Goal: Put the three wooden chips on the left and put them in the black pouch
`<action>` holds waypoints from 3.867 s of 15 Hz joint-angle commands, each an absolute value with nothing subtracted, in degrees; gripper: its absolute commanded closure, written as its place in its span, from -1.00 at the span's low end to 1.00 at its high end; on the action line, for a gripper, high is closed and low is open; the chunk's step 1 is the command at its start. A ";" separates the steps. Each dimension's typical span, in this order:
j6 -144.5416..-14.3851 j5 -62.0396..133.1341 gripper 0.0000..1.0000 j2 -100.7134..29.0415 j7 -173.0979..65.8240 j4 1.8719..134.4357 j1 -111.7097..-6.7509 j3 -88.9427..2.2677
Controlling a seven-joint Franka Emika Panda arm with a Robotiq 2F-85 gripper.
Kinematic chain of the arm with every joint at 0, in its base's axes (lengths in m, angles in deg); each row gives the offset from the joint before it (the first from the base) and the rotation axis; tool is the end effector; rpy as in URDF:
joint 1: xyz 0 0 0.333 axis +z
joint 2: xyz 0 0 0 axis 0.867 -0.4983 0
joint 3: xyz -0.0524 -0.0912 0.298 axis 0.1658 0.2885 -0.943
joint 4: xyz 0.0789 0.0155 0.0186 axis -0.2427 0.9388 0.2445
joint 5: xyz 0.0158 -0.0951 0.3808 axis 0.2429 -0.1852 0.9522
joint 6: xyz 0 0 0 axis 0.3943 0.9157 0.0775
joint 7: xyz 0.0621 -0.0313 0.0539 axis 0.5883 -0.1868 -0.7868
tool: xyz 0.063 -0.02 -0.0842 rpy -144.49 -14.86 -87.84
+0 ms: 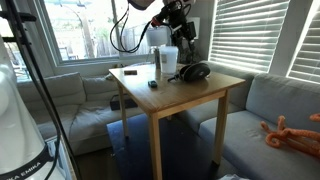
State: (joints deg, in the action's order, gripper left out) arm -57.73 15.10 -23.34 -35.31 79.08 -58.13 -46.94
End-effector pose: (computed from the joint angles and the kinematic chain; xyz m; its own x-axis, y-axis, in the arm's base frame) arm 0.5950 -0.0086 0.5141 0.9597 -0.1883 0.2084 -0.2494 -0.9128 0.3235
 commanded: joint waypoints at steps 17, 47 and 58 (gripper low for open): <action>-44.95 41.05 -1.00 -16.53 -23.62 85.63 -50.51 -58.13; -48.41 47.93 -0.86 -31.57 -8.38 81.23 -47.96 -57.14; -49.58 47.27 0.09 -32.60 -8.33 80.86 -47.75 -56.94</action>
State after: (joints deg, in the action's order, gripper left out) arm -49.09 46.46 -31.86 -8.99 81.68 -48.61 -57.62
